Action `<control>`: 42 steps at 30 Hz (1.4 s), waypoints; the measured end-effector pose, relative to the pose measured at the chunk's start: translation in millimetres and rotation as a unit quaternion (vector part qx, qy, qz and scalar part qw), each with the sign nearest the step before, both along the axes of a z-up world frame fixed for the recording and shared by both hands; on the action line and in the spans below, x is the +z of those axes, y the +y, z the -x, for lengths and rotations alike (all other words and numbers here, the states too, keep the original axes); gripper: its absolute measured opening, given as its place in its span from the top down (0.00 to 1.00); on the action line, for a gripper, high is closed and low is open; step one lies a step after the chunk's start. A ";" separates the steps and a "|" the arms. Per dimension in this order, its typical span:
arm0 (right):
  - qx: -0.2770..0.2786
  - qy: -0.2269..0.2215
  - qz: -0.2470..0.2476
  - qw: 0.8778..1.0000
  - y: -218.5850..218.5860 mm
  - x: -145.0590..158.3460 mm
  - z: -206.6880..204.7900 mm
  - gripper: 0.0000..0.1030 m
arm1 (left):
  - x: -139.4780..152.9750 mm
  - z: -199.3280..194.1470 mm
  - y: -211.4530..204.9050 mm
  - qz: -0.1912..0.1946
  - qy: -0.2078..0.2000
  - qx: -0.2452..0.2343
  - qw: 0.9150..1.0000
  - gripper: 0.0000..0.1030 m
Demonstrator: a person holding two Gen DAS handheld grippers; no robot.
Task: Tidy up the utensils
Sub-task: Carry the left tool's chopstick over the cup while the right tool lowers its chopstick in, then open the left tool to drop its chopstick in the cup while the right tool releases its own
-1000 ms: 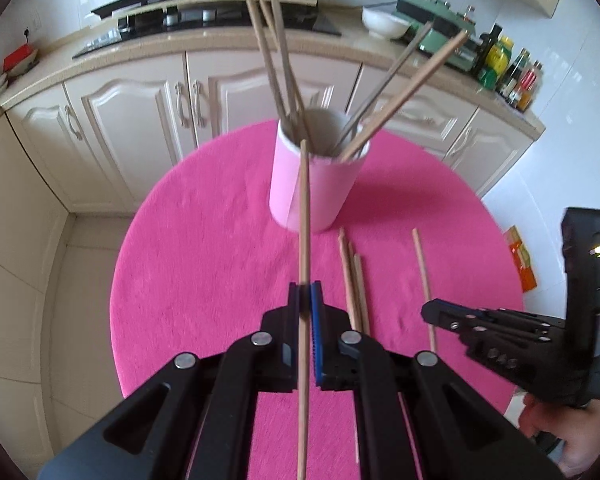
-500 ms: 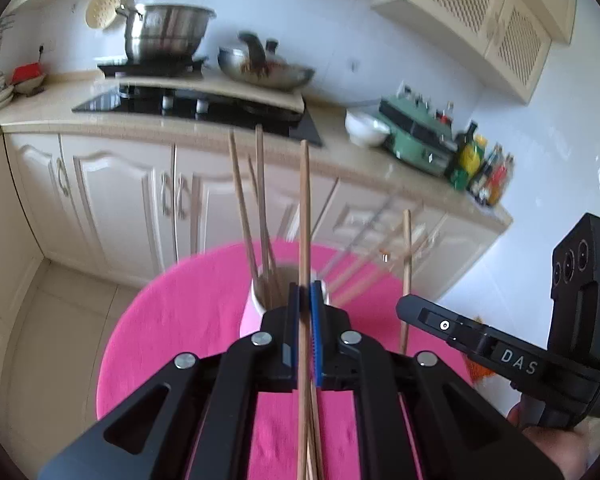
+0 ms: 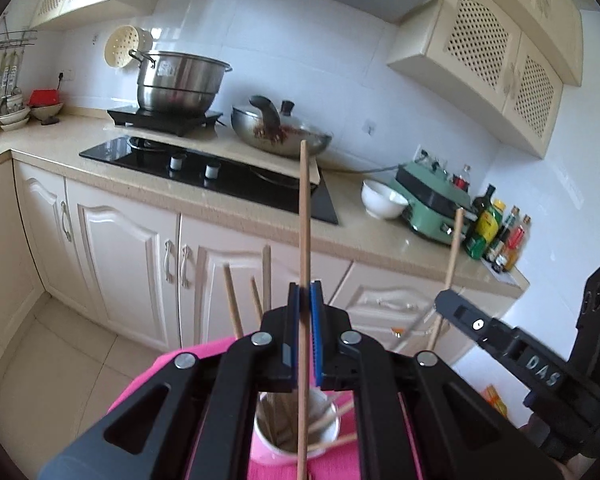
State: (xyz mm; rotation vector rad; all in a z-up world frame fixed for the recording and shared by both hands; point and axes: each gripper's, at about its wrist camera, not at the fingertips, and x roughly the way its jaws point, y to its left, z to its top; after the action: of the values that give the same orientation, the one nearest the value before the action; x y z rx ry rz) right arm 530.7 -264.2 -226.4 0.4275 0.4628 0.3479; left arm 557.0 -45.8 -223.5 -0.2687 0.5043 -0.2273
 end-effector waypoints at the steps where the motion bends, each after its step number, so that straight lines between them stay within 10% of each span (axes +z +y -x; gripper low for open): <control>1: -0.003 -0.010 0.000 1.000 -0.9 1.6 -3.4 0.94 | -0.7 -2.5 0.2 0.001 -0.002 0.003 1.000 0.95; 42: 0.044 -0.012 0.087 0.995 19.0 -28.4 11.8 0.94 | -66.2 19.2 -13.3 -0.072 0.082 -0.021 0.994 0.94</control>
State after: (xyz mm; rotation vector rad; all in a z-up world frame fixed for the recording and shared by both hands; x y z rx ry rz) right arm 518.9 -245.2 -254.8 0.2336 0.4852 0.3948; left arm 537.9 -59.1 -289.7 -0.1367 0.6854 -0.2098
